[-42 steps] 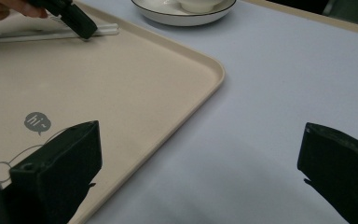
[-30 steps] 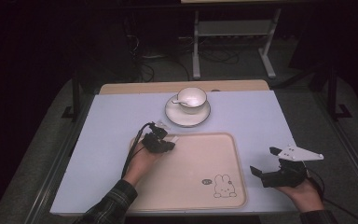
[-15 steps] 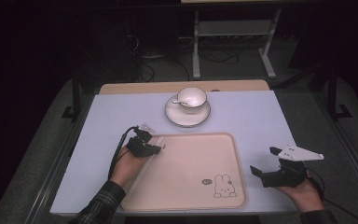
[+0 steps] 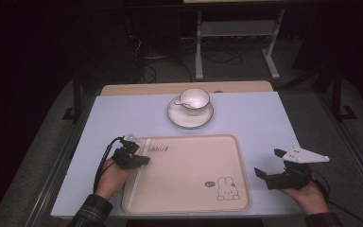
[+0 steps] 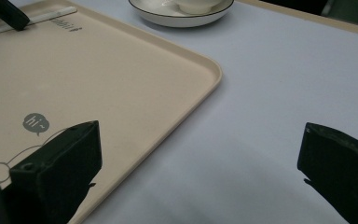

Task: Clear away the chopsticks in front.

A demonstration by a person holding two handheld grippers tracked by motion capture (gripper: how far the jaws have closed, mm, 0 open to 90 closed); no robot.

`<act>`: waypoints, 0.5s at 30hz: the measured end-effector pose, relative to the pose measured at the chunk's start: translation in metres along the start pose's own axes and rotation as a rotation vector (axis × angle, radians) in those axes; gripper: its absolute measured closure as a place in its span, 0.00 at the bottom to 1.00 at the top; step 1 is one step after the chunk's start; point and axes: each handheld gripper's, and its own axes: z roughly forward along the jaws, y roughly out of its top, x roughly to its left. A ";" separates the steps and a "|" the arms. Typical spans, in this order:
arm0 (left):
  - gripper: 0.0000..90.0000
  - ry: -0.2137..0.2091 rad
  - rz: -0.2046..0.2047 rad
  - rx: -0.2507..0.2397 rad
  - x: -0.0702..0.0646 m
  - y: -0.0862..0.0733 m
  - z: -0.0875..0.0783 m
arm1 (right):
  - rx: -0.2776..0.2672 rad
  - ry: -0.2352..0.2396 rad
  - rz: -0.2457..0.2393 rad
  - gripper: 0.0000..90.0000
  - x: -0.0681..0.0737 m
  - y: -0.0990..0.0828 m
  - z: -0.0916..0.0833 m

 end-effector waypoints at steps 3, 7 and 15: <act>0.99 0.011 -0.006 -0.002 0.001 -0.007 -0.005 | 0.000 0.000 -0.001 0.00 0.001 0.001 0.000; 0.99 0.016 -0.009 -0.009 0.003 -0.013 -0.011 | 0.005 -0.002 -0.004 0.00 0.002 0.002 0.001; 0.96 0.016 0.008 -0.009 0.001 -0.015 -0.013 | 0.007 -0.003 -0.012 0.00 0.004 0.002 0.001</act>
